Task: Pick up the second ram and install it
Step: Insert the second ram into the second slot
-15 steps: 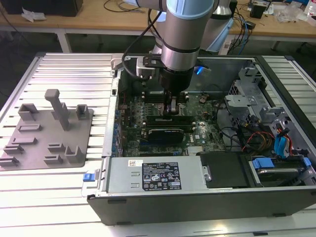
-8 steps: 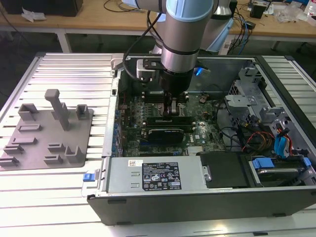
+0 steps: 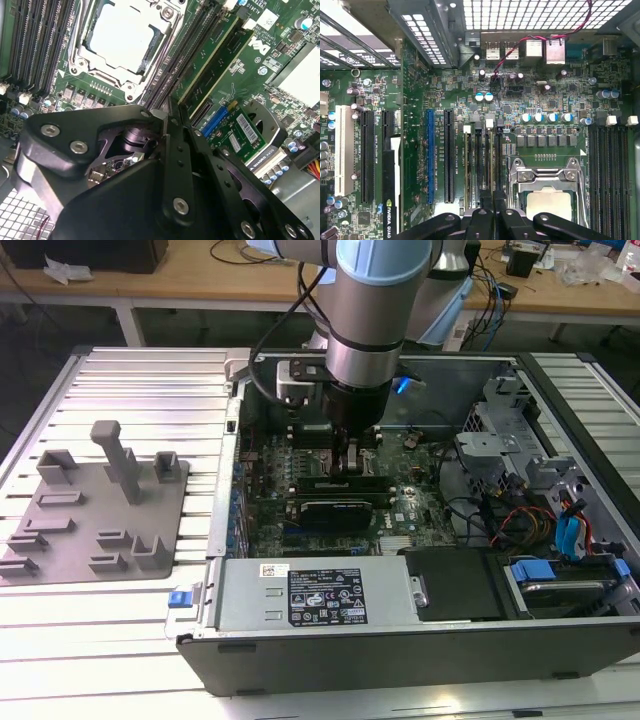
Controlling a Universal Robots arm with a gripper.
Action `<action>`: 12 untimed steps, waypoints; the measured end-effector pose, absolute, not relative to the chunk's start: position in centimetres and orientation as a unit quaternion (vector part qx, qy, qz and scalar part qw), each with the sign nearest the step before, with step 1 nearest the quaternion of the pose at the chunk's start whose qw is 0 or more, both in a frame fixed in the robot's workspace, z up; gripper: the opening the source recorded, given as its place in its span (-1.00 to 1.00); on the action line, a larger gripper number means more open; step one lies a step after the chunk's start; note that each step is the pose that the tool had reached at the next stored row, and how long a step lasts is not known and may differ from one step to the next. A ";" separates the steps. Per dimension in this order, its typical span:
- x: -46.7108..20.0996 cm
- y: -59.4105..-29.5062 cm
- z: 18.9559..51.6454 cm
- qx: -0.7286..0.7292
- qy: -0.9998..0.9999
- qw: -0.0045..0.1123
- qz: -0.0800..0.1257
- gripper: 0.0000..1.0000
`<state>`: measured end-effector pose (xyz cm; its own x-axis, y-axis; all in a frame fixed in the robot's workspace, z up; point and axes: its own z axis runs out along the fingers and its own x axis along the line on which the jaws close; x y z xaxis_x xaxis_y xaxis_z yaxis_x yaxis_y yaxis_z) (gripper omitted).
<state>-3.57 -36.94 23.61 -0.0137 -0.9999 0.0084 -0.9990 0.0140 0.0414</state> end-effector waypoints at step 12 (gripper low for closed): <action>-3.6 -36.9 23.4 0.702 -0.712 0.017 -0.012 -0.81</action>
